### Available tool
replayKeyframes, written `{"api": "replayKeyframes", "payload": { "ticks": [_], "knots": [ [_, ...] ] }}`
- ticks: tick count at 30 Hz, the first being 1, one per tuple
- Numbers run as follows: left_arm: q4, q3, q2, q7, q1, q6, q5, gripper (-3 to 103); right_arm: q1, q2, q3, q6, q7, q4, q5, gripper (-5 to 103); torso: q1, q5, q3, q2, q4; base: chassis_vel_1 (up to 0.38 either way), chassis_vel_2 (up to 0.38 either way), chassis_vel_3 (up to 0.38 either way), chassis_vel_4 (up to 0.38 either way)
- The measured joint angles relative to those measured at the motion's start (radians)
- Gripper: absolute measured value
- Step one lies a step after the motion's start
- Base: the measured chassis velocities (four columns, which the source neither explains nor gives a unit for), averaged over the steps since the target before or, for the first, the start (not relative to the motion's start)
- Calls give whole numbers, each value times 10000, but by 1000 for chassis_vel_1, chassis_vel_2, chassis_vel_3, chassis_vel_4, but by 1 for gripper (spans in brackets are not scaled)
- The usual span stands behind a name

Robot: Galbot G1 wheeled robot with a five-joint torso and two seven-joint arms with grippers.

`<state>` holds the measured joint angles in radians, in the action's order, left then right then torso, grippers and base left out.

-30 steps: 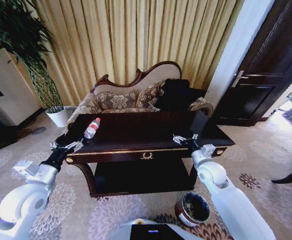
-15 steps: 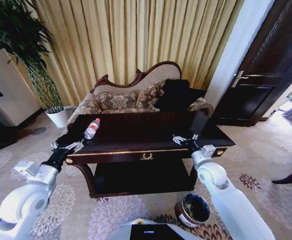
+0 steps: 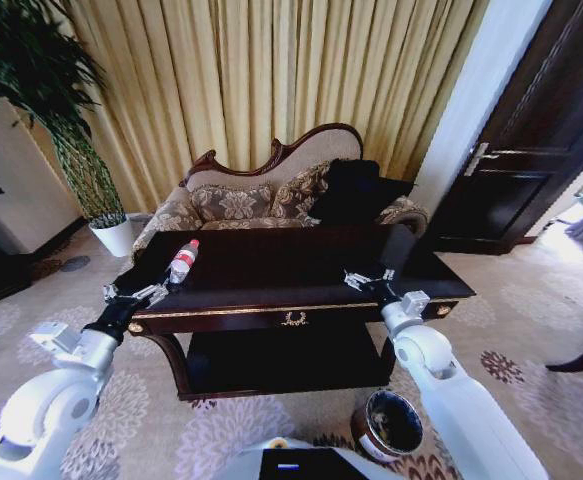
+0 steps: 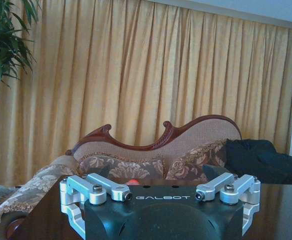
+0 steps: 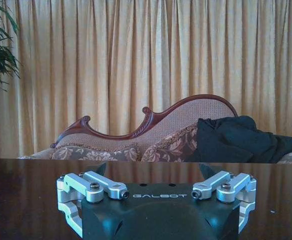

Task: Move to the front of the table and place the trash on the table into the trash bin.

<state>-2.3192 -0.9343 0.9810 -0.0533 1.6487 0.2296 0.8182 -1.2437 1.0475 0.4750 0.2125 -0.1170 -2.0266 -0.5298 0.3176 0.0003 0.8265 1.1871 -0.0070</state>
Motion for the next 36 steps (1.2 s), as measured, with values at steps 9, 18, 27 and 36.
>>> {"api": "replayKeyframes", "payload": {
  "ticks": [9, 18, 27, 36],
  "knots": [
    [-14, -21, 30, 2, 30, -2, -4, 100, 69, 2, -42, 0, 0, 26, 1, 100, 0, 0, 0, -1, 0, -39, 31, 33, -41],
    [-26, -43, -30, -63, 48, -2, -9, 100, 110, 40, -39, 30, 71, 51, -4, 100, 0, 0, 0, 0, 1, -48, 48, 46, -41],
    [-42, -24, -39, -71, 41, -1, 0, 100, 109, 105, -22, 34, 112, 103, 69, 100, 0, 0, 0, 0, 0, -48, 65, 57, -52],
    [30, 30, 8, -81, -1, 6, -24, 100, 106, 1, -74, -140, 189, 99, 60, 100, 1, 0, 0, -1, 1, -35, 42, 33, -45]
  ]
}}
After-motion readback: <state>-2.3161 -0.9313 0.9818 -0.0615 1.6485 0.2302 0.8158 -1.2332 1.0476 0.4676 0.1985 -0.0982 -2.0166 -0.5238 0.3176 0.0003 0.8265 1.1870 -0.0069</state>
